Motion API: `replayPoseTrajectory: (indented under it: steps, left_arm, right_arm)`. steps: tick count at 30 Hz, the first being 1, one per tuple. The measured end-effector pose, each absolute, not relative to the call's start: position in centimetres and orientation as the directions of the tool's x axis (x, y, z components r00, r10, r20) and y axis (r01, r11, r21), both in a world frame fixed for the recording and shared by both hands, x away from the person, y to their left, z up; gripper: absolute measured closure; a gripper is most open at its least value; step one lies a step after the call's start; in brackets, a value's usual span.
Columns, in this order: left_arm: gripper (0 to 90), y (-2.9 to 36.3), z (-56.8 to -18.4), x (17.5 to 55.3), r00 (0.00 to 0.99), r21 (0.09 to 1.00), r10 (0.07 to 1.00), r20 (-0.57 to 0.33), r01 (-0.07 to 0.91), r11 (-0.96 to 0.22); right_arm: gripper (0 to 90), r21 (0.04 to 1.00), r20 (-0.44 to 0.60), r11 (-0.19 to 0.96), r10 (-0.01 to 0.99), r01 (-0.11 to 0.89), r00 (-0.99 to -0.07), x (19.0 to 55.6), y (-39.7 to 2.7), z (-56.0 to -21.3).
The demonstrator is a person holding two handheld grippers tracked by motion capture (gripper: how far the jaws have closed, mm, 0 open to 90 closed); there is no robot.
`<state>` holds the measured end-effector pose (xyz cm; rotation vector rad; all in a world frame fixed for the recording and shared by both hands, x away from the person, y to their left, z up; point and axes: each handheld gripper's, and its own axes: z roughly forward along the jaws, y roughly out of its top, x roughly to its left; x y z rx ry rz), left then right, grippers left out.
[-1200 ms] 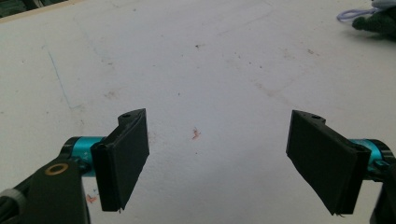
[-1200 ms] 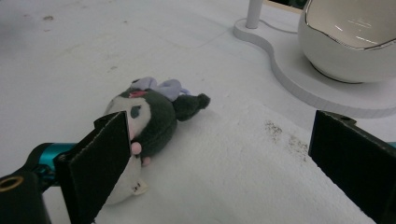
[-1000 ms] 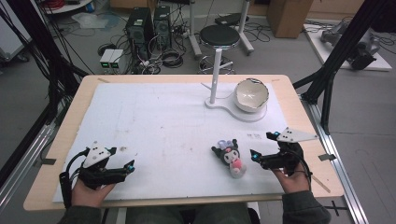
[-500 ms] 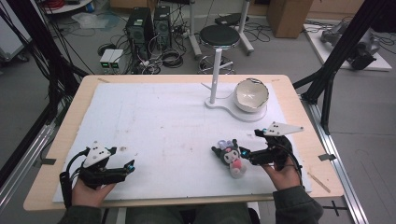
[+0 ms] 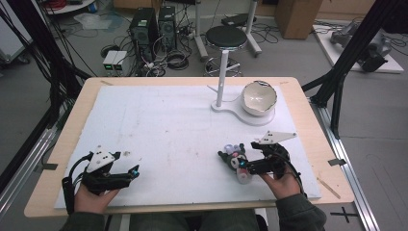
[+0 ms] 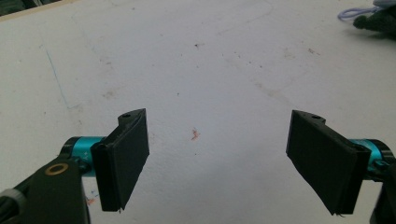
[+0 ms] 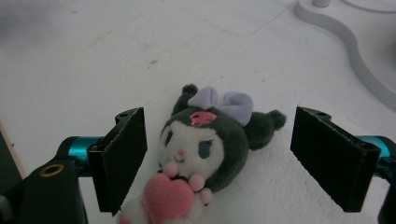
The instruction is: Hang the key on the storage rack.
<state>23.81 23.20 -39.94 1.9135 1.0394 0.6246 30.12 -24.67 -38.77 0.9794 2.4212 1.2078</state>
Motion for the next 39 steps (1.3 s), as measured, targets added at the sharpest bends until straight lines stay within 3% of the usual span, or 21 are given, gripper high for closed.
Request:
replayPoseTrajectory:
  steps: [19, 35, 39]
  left_arm:
    - [21.4, 23.1, -40.0, 23.9, 0.539, 0.852, 0.842, 0.032, 0.426, -0.305]
    - [21.4, 22.9, -40.0, 23.9, 0.54, 0.852, 0.841, 0.032, 0.426, -0.306]
    - [21.4, 22.8, -40.0, 23.9, 0.538, 0.853, 0.842, 0.03, 0.425, -0.302]
  right_arm:
    - [28.6, 0.673, 0.076, 0.497, 0.69, 0.548, -0.719, 30.3, -22.6, -41.0]
    - [34.3, 0.652, 0.064, 0.492, 0.723, 0.577, -0.688, 30.1, -22.1, -41.3]
    - [40.1, 0.65, 0.083, 0.487, 0.718, 0.584, -0.691, 30.3, -22.3, -41.4]
